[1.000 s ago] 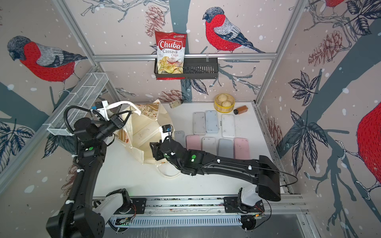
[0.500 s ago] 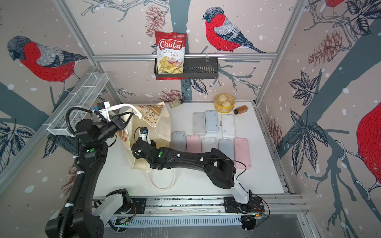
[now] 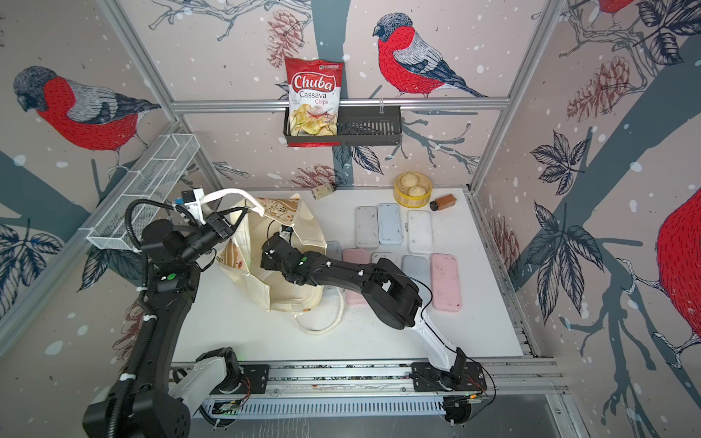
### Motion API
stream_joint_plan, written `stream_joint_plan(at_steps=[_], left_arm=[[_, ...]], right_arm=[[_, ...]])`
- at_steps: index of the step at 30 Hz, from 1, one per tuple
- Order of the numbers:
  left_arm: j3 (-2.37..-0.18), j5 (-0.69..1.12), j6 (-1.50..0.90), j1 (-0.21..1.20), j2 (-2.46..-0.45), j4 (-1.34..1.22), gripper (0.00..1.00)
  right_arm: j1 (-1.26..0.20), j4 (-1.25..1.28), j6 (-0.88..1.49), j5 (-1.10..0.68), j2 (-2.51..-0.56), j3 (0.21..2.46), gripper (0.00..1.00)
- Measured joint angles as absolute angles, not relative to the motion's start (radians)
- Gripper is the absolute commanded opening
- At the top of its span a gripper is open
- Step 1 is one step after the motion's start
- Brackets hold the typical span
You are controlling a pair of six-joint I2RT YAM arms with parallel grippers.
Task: Take out the pencil case from the canvas bag
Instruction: Pick up the pencil case from the canvas bag.
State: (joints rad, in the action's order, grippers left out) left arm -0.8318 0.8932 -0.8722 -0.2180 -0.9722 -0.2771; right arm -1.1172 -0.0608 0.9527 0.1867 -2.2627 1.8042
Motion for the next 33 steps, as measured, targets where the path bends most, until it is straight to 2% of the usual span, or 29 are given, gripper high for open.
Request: stream_joint_plan(at_steps=[5,15,33], left_arm=[[-0.832,0.894,-0.872,-0.212,-0.971,-0.278,0.0],[-0.833,0.887,-0.875,-0.204,-0.976,-0.273,0.0],[-0.812,0.859,-0.995,-0.199,-0.976,-0.287,0.0]], right_arm=[[-1.119,-0.054,1.061,0.139,-2.265,1.789,0.73],[-1.114,0.044,1.258,0.085,-2.265,1.663,0.73],[-1.097,0.388,1.508,0.09,-2.312,1.591,0.7]])
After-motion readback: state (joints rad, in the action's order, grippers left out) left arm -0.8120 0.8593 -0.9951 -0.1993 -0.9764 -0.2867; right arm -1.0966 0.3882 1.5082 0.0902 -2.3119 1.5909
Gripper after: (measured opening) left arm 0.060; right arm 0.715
